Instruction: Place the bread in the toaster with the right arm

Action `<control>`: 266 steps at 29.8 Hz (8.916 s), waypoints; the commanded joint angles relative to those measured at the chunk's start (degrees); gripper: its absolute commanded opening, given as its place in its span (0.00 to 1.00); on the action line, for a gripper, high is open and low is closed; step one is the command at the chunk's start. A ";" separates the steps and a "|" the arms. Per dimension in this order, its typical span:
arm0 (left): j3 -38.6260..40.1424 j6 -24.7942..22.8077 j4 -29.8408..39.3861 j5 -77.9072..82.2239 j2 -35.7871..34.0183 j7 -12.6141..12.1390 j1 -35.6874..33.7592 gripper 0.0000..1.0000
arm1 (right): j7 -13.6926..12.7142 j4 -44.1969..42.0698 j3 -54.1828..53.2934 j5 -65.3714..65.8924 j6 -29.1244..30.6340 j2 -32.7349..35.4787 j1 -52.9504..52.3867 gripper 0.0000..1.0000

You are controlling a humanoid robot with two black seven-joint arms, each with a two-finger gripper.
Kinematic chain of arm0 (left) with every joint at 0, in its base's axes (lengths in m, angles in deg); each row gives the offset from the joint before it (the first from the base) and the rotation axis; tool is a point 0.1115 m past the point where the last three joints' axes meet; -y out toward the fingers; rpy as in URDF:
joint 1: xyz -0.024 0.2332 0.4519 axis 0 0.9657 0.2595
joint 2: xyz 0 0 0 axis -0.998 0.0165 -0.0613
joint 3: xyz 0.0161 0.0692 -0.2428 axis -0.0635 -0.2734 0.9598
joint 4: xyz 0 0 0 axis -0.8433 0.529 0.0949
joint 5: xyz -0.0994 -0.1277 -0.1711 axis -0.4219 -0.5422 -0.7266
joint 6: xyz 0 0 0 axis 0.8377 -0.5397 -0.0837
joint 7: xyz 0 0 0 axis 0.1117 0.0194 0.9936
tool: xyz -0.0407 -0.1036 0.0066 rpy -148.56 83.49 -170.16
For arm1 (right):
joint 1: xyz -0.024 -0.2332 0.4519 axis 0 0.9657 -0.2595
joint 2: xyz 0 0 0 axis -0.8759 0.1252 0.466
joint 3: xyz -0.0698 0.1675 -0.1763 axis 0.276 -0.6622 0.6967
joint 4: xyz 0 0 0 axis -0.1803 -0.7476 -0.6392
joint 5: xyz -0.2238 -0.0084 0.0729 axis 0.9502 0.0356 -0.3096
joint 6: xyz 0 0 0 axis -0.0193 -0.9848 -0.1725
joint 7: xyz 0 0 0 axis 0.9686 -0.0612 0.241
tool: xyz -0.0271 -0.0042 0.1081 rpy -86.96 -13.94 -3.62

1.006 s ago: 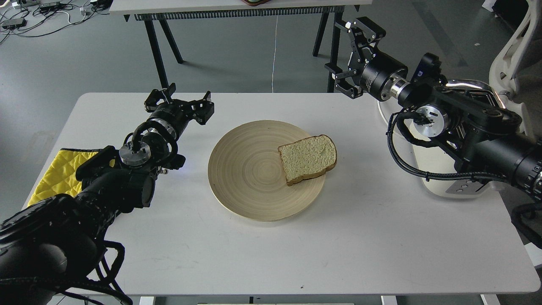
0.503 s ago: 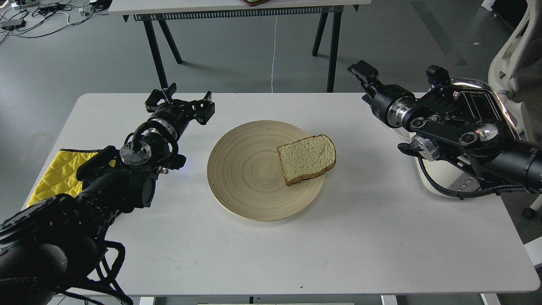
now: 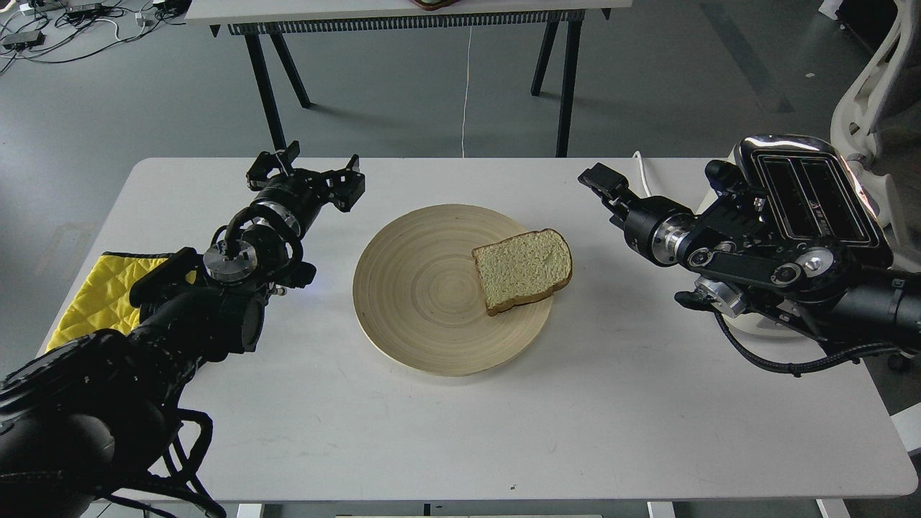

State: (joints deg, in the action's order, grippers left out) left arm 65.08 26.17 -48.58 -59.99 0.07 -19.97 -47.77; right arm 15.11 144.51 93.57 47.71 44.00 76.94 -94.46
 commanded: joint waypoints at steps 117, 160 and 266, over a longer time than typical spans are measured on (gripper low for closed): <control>0.00 0.00 0.00 -0.02 0.00 0.00 0.00 1.00 | -1.50 26.43 52.26 3.77 -2.92 34.33 -58.22 0.00; 0.00 0.00 0.00 0.07 0.00 0.00 0.00 1.00 | -2.38 31.09 64.57 4.38 -1.16 28.97 -63.41 0.00; 0.00 0.00 0.00 -0.02 0.00 0.00 0.00 1.00 | 9.13 26.71 -3.52 -14.49 -11.18 19.48 -17.82 0.98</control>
State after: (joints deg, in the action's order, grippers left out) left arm 65.08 26.17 -48.57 -59.99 0.07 -19.98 -47.78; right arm 21.48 172.75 97.99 38.90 32.58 98.14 -119.11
